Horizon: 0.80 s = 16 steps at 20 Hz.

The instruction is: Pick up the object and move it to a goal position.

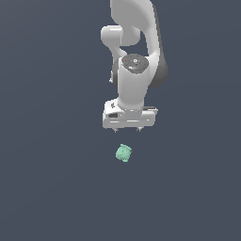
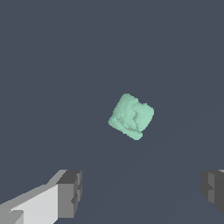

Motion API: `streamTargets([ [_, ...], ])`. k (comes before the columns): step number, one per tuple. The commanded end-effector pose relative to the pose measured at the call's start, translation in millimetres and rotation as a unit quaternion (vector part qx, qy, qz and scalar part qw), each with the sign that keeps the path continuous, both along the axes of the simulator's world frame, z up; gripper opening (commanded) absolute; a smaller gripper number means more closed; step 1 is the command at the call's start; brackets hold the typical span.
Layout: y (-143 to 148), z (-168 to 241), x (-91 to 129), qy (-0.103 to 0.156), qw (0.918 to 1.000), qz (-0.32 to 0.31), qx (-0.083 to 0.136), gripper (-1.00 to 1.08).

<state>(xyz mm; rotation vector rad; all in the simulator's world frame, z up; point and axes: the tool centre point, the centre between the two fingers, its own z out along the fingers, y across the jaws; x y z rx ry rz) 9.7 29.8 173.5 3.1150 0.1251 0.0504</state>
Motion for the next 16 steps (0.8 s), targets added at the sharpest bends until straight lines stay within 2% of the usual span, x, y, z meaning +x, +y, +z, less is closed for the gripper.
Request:
streamTargets([
  [1, 0, 0, 0, 0.000, 1.0000, 0.000, 0.000, 1.00],
  [10, -4, 10, 8, -0.009, 0.9999, 0.003, -0.012, 1.00],
  [16, -4, 8, 8, -0.008, 0.9999, -0.002, -0.011, 1.00],
])
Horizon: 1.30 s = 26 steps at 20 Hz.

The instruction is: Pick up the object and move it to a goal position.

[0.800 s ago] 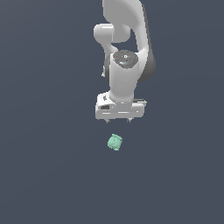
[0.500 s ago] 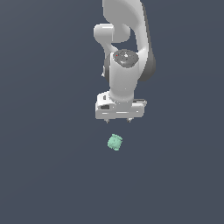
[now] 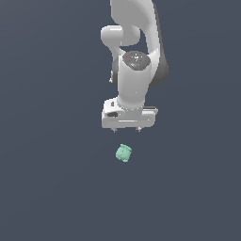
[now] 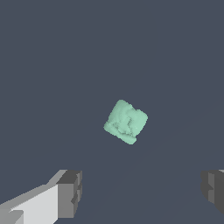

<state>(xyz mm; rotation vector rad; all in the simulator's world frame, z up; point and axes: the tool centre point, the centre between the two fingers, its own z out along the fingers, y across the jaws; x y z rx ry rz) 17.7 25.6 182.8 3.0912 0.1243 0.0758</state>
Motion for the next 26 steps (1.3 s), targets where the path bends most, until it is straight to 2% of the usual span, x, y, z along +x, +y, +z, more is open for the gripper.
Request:
streamTargets([
  [1, 0, -2, 1, 0.000, 1.0000, -0.006, 0.001, 1.00],
  [12, -3, -31, 15, 0.006, 0.9956, -0.093, 0.013, 1.00],
  [20, -7, -68, 28, 0.014, 0.9803, -0.196, 0.023, 1.00],
  [26, -8, -86, 34, 0.017, 0.9695, -0.243, 0.027, 1.00],
])
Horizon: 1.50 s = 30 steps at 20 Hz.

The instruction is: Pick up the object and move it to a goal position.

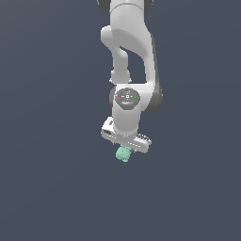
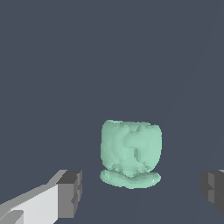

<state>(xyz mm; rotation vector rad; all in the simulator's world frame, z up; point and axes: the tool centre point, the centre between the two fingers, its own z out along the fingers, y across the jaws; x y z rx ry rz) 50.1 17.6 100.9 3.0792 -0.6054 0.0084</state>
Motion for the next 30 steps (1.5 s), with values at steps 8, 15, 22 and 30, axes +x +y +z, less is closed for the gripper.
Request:
streamTargets([
  [8, -1, -11, 3, 0.002, 0.9996, -0.029, 0.002, 1.00],
  [15, -1, -29, 3, 0.002, 0.9996, -0.030, 0.002, 1.00],
  [22, -1, -60, 2, 0.002, 0.9995, -0.031, 0.002, 1.00],
  [30, -1, -61, 3, 0.002, 0.9995, -0.031, 0.002, -1.00],
])
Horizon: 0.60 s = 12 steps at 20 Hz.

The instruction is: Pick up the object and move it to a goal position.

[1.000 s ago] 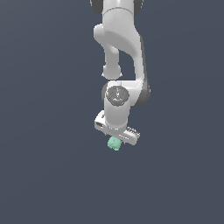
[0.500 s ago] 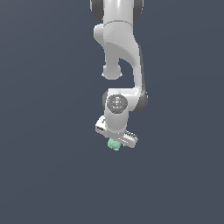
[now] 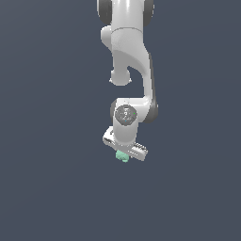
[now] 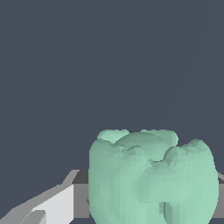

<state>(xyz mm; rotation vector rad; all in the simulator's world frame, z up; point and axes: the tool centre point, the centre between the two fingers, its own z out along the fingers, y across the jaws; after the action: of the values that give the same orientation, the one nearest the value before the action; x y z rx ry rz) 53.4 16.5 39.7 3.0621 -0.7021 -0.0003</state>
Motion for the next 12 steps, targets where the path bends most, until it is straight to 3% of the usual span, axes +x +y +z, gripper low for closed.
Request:
streamTargets([
  [1, 0.0, -0.1, 0.1, 0.000, 1.0000, 0.000, 0.000, -1.00],
  [12, -3.9, 3.7, -2.7, 0.000, 1.0000, 0.000, 0.000, -1.00],
])
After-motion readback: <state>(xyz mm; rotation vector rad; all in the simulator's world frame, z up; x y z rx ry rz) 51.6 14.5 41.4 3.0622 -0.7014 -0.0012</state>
